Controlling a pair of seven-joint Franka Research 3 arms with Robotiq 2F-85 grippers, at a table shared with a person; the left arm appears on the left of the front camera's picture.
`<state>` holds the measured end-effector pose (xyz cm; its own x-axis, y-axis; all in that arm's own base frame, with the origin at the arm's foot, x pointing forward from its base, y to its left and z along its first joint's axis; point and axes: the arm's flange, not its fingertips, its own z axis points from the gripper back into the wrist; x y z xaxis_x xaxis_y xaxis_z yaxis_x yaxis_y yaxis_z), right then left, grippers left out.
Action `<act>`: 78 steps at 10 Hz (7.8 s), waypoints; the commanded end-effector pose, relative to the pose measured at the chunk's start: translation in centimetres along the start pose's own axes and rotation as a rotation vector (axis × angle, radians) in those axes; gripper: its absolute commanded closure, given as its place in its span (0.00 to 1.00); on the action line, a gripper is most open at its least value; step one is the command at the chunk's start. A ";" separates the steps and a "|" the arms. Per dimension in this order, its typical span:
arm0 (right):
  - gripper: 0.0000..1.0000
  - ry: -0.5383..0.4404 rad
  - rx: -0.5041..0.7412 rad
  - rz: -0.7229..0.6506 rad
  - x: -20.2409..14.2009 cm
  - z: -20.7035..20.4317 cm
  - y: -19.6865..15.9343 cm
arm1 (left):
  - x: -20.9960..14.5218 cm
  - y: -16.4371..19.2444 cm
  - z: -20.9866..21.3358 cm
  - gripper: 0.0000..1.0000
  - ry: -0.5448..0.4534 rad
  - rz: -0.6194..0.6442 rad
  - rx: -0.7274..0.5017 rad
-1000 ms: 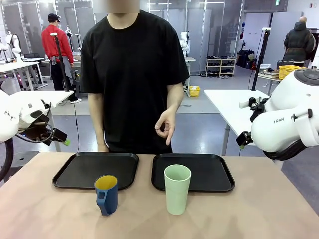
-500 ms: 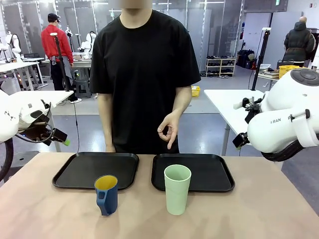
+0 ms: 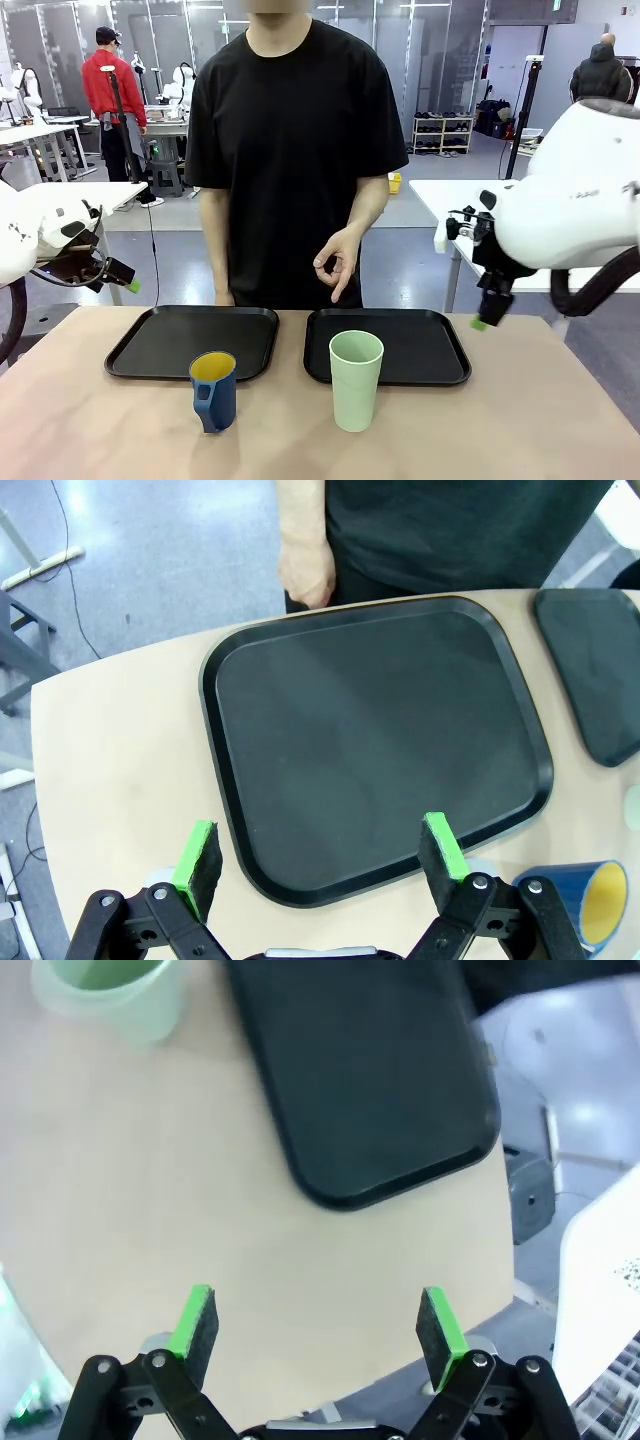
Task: Sort and store the cups by type.
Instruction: Pick up the Reusable plastic cup.
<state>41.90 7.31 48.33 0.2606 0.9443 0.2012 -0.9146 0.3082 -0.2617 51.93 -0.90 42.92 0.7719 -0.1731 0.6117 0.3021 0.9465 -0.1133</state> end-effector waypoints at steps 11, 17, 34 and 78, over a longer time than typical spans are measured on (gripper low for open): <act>0.00 -0.003 0.124 0.337 -3.7 -2.6 0.5 | 0.1 0.0 0.1 0.00 -0.005 0.008 -0.002; 0.00 -0.510 0.153 0.282 -3.9 -11.5 3.2 | 0.1 0.0 0.1 0.00 -0.005 0.008 -0.002; 0.00 -1.036 0.311 0.101 -3.4 -19.9 2.8 | 0.1 0.0 0.1 0.00 -0.005 0.008 -0.002; 0.23 -1.154 0.420 0.133 8.1 -14.7 5.3 | 0.1 0.0 0.1 0.00 -0.005 0.008 -0.002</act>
<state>43.58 18.08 34.30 -0.0650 0.2473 0.9668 -0.9975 -0.0419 -0.0564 51.92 -0.90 42.91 0.7721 -0.1731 0.6115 0.3020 0.9465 -0.1135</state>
